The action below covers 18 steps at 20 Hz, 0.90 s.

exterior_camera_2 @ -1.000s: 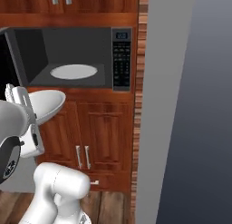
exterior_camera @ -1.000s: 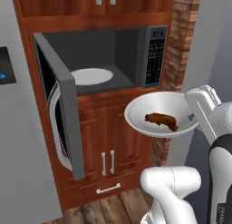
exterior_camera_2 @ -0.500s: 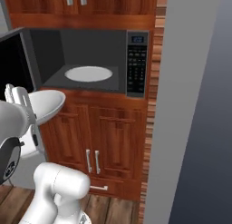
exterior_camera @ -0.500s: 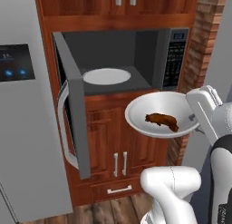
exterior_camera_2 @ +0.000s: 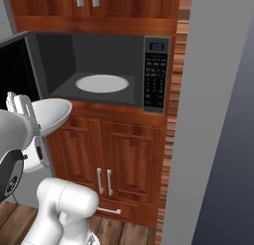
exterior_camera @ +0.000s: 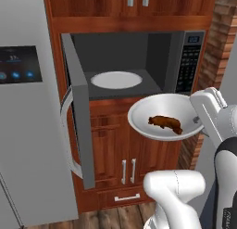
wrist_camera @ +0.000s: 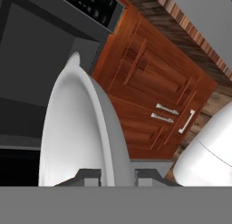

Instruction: Remove the orange from the bowl and place it on the small plate. Then place the bowl with only the chicken drumstick in the microwave, close the door, and press the start button to microwave the chicken drumstick.

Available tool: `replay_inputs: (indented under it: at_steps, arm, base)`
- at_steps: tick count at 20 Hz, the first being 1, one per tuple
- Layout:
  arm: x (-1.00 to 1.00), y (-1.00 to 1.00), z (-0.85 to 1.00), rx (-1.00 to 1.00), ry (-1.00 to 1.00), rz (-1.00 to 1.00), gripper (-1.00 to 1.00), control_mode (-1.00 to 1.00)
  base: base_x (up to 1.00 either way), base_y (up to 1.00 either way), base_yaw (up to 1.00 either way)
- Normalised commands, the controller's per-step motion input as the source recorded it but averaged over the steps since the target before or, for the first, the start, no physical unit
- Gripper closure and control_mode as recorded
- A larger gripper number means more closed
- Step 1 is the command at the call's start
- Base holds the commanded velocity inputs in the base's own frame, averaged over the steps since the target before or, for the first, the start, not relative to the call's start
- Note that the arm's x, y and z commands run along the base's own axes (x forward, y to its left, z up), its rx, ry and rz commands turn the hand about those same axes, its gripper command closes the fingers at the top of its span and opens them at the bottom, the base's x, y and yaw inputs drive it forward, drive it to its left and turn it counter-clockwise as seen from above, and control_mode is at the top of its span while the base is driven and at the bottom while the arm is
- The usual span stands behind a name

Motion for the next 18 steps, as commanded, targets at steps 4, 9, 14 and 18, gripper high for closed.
replay_inputs:
  at_steps: [4,9,14,18]
  arm:
    - [0.0,0.0,0.0,0.0,0.0,0.0,1.0,1.0]
    - [0.0,0.0,0.0,0.0,0.0,0.0,1.0,1.0]
    - [0.0,0.0,0.0,0.0,0.0,0.0,1.0,1.0]
    - [0.0,0.0,0.0,0.0,0.0,0.0,1.0,1.0]
  base:
    - [0.25,-0.1,0.05]
    - [0.2,-0.02,0.01]
    - [0.2,0.0,0.02]
    - [0.01,0.0,0.0]
